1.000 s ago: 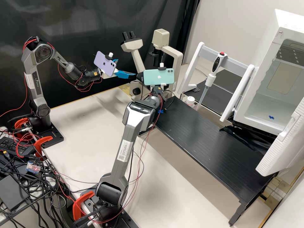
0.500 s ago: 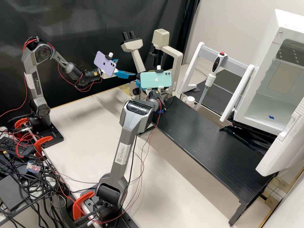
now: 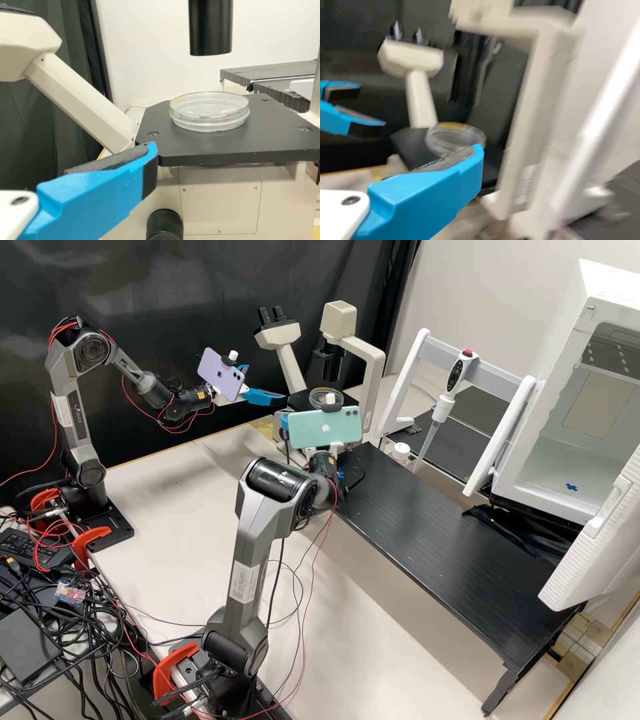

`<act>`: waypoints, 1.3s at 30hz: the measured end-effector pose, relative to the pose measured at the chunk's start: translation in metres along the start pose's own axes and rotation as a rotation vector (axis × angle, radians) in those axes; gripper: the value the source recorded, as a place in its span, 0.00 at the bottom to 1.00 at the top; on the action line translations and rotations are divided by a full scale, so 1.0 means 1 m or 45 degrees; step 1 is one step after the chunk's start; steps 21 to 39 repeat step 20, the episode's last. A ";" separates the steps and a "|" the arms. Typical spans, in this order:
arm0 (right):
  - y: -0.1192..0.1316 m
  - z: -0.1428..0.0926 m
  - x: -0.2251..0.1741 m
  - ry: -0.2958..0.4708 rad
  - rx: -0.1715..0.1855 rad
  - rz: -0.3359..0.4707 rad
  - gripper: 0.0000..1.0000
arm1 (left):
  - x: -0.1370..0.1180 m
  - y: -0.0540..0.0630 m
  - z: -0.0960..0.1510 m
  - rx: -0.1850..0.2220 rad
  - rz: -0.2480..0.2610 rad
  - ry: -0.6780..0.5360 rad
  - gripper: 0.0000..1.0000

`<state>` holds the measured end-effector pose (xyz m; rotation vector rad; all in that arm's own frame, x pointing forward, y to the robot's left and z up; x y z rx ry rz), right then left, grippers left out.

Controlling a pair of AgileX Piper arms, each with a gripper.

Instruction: Move the petri dish to the microscope

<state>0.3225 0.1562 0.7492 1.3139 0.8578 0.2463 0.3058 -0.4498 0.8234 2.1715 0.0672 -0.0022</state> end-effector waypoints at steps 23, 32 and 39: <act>0.051 0.071 -0.154 -0.646 0.171 0.668 1.00 | 0.000 0.000 0.000 0.000 0.000 0.000 1.00; 0.051 0.071 -0.154 -0.646 0.171 0.668 1.00 | 0.000 0.000 0.000 0.000 0.000 0.000 1.00; 0.051 0.071 -0.154 -0.646 0.171 0.668 1.00 | 0.000 0.000 0.000 0.000 0.000 0.000 1.00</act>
